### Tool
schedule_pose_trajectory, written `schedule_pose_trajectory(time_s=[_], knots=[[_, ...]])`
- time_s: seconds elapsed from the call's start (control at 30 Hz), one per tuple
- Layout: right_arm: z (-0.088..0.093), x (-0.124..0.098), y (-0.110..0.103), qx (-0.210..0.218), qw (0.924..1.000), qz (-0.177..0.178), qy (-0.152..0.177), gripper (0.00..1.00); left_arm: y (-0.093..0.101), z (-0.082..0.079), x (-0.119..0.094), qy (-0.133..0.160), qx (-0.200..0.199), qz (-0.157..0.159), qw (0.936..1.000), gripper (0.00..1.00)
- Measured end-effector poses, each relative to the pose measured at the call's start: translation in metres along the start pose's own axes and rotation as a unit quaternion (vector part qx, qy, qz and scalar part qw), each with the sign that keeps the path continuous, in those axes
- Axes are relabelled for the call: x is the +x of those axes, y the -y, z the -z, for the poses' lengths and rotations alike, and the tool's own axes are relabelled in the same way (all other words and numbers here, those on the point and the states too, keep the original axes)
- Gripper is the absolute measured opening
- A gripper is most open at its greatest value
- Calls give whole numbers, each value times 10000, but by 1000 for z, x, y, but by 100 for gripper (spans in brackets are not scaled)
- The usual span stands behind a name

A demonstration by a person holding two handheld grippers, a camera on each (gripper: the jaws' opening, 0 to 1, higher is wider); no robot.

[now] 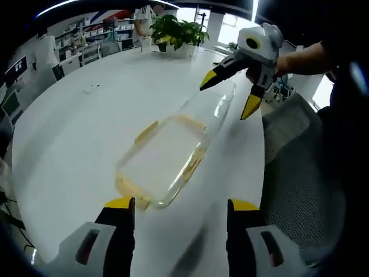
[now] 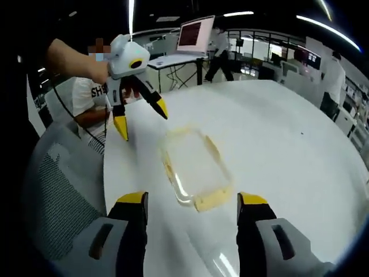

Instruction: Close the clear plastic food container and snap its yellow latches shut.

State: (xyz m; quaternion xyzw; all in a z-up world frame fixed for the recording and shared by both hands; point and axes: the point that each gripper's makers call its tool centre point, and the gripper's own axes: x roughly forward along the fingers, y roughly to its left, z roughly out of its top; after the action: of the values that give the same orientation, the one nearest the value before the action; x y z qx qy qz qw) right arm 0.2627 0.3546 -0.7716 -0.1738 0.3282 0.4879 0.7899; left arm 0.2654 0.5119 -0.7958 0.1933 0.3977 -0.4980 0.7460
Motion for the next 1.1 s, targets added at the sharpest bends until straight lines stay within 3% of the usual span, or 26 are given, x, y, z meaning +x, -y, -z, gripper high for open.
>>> schedule_pose_trajectory(time_s=[0.43,0.67,1.1], knots=[[4,17,10,-174,9987,-201,-428,58,-19,-6,8,-94,58,60,9999,58],[6,23,16,-271,9975,-252,-597,56,-25,-3,11,-284,279,96,9992,58],[17,39,22,-752,9888,-395,-1228,53,-37,4,24,-613,658,234,9957,58]])
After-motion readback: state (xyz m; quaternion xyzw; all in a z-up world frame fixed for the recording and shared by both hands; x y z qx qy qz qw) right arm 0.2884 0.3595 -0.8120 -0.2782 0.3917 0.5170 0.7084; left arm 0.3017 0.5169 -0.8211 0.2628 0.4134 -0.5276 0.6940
